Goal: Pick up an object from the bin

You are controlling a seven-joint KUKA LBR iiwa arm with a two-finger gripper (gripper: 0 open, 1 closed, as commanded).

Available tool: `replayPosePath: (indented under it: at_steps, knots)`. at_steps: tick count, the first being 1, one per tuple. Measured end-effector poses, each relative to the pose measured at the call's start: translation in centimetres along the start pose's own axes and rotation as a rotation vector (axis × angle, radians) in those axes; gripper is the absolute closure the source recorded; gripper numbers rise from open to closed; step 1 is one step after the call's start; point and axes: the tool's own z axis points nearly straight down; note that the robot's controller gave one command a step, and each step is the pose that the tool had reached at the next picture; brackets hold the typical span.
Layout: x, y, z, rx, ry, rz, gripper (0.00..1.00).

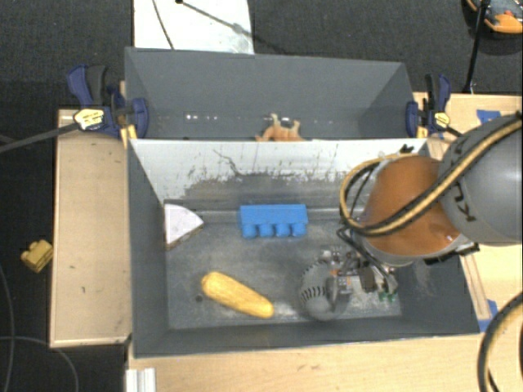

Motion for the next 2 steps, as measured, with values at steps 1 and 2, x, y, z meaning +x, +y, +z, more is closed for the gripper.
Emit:
replayPosePath:
  at_steps: [1, 2]
  knots:
    - [0.0, 0.0, 0.0, 0.0, 0.0, 0.001, 1.0]
    - [0.3, -0.2, -4.2, 0.001, 0.021, -0.013, 1.0]
